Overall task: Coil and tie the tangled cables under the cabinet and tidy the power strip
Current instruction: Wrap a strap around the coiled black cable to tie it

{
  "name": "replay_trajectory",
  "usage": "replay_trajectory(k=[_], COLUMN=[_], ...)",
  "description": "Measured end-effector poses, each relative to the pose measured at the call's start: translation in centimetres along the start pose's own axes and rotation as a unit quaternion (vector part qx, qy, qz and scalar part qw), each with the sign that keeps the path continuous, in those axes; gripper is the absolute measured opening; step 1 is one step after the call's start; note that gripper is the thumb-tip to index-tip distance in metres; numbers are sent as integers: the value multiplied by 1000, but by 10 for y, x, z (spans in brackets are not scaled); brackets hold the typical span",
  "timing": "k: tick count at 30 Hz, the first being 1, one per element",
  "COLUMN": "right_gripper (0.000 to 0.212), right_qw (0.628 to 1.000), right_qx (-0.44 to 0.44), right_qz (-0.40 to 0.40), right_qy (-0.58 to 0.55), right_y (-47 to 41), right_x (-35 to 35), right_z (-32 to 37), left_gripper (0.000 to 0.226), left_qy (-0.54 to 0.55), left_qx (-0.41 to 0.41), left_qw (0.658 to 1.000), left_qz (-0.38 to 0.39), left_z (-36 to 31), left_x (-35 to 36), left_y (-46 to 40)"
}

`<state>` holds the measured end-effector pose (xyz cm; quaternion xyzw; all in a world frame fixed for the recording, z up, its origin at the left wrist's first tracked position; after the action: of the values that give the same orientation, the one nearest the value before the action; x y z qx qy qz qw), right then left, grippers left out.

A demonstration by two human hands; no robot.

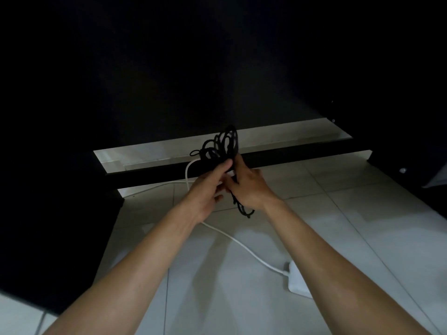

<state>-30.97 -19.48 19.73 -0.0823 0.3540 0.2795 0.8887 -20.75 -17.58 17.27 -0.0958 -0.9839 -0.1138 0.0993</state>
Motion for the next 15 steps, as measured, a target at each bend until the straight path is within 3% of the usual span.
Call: replay_trajectory(k=[3, 9, 11, 15], right_gripper=[78, 96, 90, 49], right_qw=[999, 999, 995, 978], right_qx=[-11, -7, -27, -67], right_qz=[1, -26, -56, -145], right_qy=[51, -29, -77, -135], right_y=[0, 1, 3, 13], right_x=[7, 9, 12, 4], right_z=[0, -11, -13, -15], left_gripper=[53, 46, 40, 21], left_qy=[-18, 35, 46, 71], left_qx=[-24, 11, 27, 56], left_qw=[999, 995, 993, 988], left_qz=[-25, -88, -102, -121], left_z=[7, 16, 13, 4], left_x=[-2, -8, -9, -10], left_y=[-4, -6, -7, -8])
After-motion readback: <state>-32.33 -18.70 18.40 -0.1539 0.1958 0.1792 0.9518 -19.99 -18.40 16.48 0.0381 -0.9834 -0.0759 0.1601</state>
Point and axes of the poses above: each hand's wrist, its own y-axis away from the middle knuckle, its own x-axis out of the palm, z = x × y, the point moved 7 cm from there along -y, towards the middle knuckle, and after that the axes turned 14 degrees about z, right-handed, at the moved point
